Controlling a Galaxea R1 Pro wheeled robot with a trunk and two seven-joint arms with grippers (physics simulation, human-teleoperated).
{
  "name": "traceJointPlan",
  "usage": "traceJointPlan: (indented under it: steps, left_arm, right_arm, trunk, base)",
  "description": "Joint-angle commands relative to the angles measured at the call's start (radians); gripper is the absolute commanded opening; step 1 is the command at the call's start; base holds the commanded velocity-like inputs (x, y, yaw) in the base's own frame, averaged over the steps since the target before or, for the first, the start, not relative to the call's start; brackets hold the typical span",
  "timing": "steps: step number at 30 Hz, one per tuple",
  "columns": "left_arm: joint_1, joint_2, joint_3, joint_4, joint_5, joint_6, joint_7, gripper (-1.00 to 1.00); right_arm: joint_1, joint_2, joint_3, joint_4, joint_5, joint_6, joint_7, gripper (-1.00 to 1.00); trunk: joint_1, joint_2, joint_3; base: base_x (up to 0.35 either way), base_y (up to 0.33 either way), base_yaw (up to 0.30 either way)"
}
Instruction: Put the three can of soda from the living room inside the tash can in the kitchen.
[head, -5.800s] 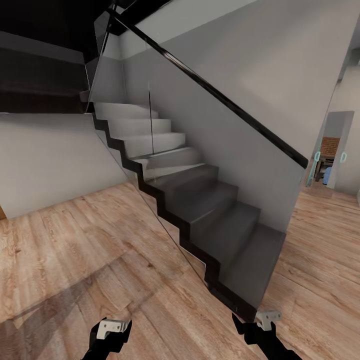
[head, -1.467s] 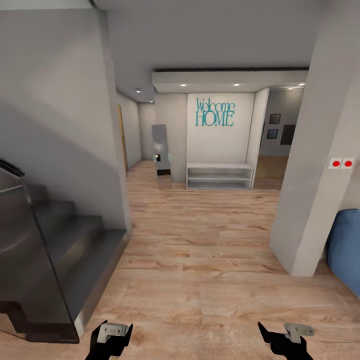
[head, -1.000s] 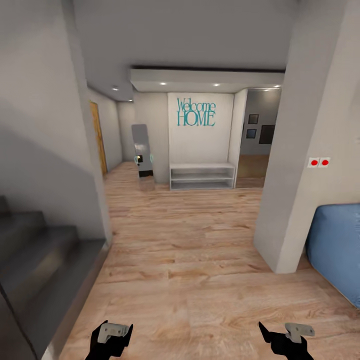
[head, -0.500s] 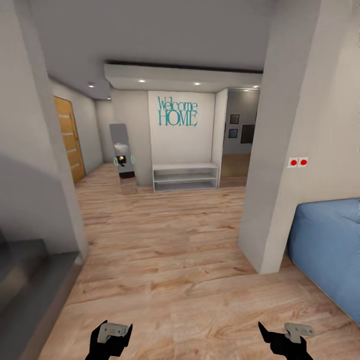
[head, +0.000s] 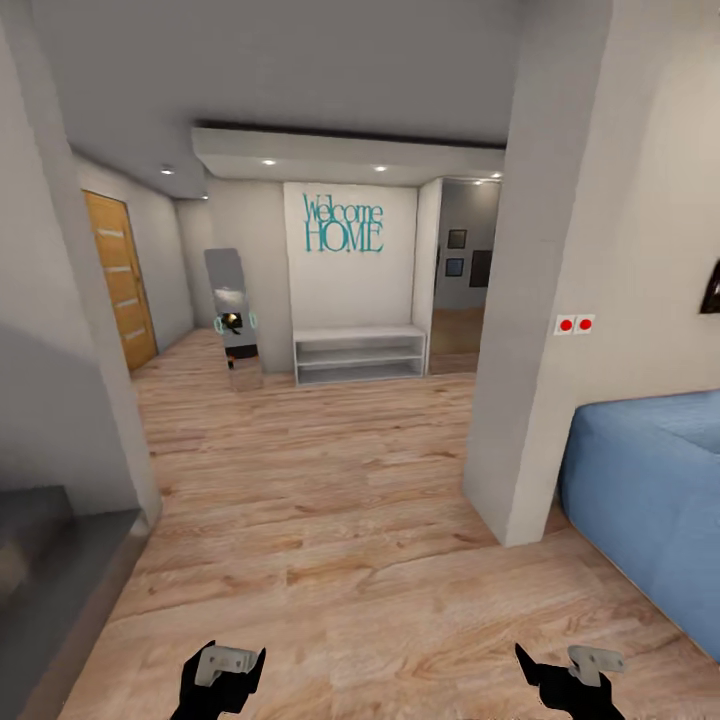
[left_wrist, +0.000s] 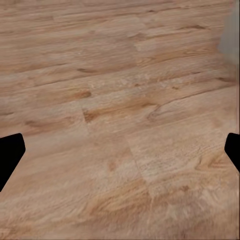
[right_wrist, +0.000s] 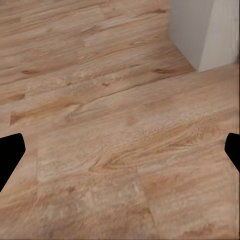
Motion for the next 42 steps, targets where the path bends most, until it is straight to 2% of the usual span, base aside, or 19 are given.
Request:
traceJointPlan:
  steps: [1,11,13,16,17,18,20,21,22,25,29,32,34,42]
  left_arm:
    - [0.000,0.000,0.000,0.000,0.000,0.000,0.000,1.00]
    - [0.000,0.001,0.000,0.000,0.000,0.000,0.000,1.00]
    - [0.000,0.001,0.000,0.000,0.000,0.000,0.000,1.00]
    - [0.000,0.000,0.000,0.000,0.000,0.000,0.000,1.00]
    - [0.000,0.000,0.000,0.000,0.000,0.000,0.000,1.00]
    - [0.000,0.000,0.000,0.000,0.001,0.000,0.000,1.00]
    - [0.000,0.000,0.000,0.000,0.000,0.000,0.000,1.00]
    - [0.000,0.000,0.000,0.000,0.001,0.000,0.000,1.00]
    - [0.000,0.000,0.000,0.000,0.001,0.000,0.000,1.00]
    - [0.000,0.001,0.000,0.000,0.001,0.000,0.000,1.00]
    - [0.000,0.001,0.000,0.000,0.001,0.000,0.000,1.00]
    - [0.000,0.001,0.000,0.000,0.001,0.000,0.000,1.00]
    - [0.000,0.001,0.000,0.000,0.001,0.000,0.000,1.00]
    - [0.000,0.001,0.000,0.000,0.001,0.000,0.000,1.00]
  right_arm:
    - [0.000,0.000,0.000,0.000,0.000,0.000,0.000,1.00]
    - [0.000,0.000,-0.002,0.000,-0.001,0.002,0.000,1.00]
    - [-0.001,0.000,-0.015,0.000,-0.006,0.004,-0.001,1.00]
    - [-0.003,0.000,-0.042,0.000,-0.044,0.008,-0.003,1.00]
    - [-0.005,0.000,-0.055,0.000,-0.085,0.010,-0.010,1.00]
    - [-0.007,-0.001,-0.060,0.001,-0.107,0.011,-0.018,1.00]
    - [-0.014,-0.003,-0.067,0.003,-0.146,0.014,-0.051,1.00]
    - [-0.026,-0.004,-0.071,0.013,-0.175,0.019,-0.098,1.00]
    - [-0.034,-0.005,-0.072,0.021,-0.187,0.026,-0.121,1.00]
    - [-0.070,-0.008,-0.078,0.060,-0.216,0.088,-0.183,1.00]
    - [-0.098,-0.013,-0.082,0.087,-0.247,0.147,-0.212,1.00]
    - [-0.103,-0.014,-0.083,0.091,-0.263,0.160,-0.217,1.00]
    - [-0.110,-0.022,-0.083,0.097,-0.287,0.175,-0.226,1.00]
    - [-0.114,-0.026,-0.084,0.099,-0.302,0.163,-0.227,1.00]
  trunk:
    - [0.000,0.000,0.001]
    - [0.000,0.000,0.009]
    - [0.000,0.000,0.011]
    - [0.000,0.000,0.014]
    - [0.000,0.000,0.015]
    - [0.000,0.000,0.016]
    - [0.000,0.000,0.017]
    - [0.000,0.000,0.017]
    - [0.000,0.000,0.018]
    - [0.000,0.000,0.018]
    - [0.000,0.000,0.018]
    - [0.000,0.000,0.019]
    - [0.000,0.000,0.019]
    - [0.000,0.000,0.019]
  base:
    - [0.000,-0.265,-0.206]
    - [0.000,-0.275,-0.219]
    - [0.000,-0.278,-0.223]
    - [0.000,-0.279,-0.223]
    - [0.000,-0.279,-0.224]
    - [0.000,-0.279,-0.227]
    - [0.000,-0.279,-0.232]
    - [0.000,-0.279,-0.239]
    - [0.000,-0.279,-0.241]
    - [0.000,-0.279,-0.245]
    - [0.000,-0.279,-0.249]
    - [0.000,-0.279,-0.251]
    - [0.000,-0.279,-0.252]
    - [0.000,-0.277,-0.191]
